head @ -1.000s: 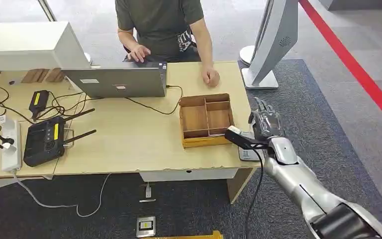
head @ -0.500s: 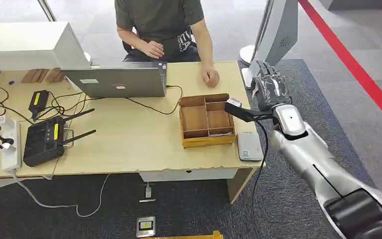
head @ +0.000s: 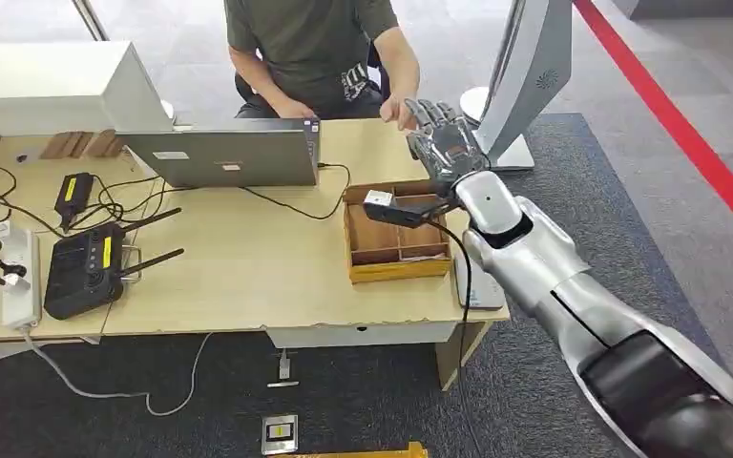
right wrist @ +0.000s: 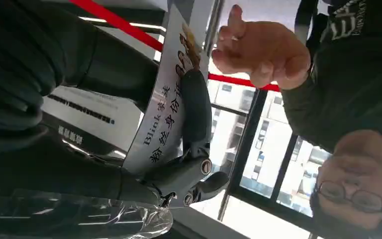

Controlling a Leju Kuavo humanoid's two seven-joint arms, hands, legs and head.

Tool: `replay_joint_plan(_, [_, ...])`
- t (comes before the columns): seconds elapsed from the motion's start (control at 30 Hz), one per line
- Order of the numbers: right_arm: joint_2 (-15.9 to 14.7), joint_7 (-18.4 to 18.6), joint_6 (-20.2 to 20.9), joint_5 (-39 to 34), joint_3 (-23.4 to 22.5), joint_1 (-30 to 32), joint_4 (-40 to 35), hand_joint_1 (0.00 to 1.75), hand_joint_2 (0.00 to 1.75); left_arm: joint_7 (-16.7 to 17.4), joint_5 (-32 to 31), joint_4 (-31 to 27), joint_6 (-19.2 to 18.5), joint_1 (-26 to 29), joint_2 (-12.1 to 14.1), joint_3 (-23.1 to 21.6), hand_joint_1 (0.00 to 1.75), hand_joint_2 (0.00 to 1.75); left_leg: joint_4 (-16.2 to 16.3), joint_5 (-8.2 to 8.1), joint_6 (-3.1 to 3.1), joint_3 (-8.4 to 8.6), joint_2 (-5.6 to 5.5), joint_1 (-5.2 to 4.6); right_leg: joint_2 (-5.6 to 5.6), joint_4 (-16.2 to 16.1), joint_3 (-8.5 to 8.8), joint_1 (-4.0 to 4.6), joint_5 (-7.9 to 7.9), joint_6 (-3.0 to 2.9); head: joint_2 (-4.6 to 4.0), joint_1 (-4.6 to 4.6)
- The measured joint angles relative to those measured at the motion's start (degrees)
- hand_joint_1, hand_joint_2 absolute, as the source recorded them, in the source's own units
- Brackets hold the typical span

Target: Pass the card to the sensor for recognition and then transmit it.

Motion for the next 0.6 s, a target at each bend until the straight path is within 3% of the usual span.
replay_joint_plan(0.23, [3.17,0.13,1.11,-0.52,1.44,-1.85,3.94,1.75,1.75,0.55,-0.07,0.0,-0.57,0.11,-0.39,-0.68,0.0,0.0,0.01,0.0,0.0,0.0,0.0,0.0,0.0,-0.03,-0.01,-0.02,0.0,0.0,0.0,0.02])
replay_joint_plan(0.53, [3.5,0.92,1.22,-1.11,2.34,-1.93,5.95,1.75,1.75,1.22,0.02,0.0,-0.61,0.2,-0.55,-1.33,0.0,0.0,0.02,0.0,0.0,0.01,0.0,-0.01,0.0,-0.02,-0.01,-0.01,0.0,0.0,0.0,0.02])
replay_joint_plan(0.57, [3.48,0.98,1.2,-1.14,2.38,-1.95,6.13,1.5,1.75,1.2,0.02,0.02,-0.61,0.2,-0.55,-1.38,0.0,0.0,0.01,0.0,0.0,0.01,0.0,-0.01,0.0,-0.02,-0.01,-0.01,0.0,0.0,0.0,0.0])
replay_joint_plan(0.6, [3.48,1.03,1.2,-1.16,2.47,-1.95,6.26,0.26,1.75,1.16,0.02,0.02,-0.61,0.19,-0.55,-1.38,0.0,0.0,0.01,0.0,0.0,0.02,0.01,-0.01,0.0,-0.02,-0.02,-0.01,0.0,0.0,0.0,0.0])
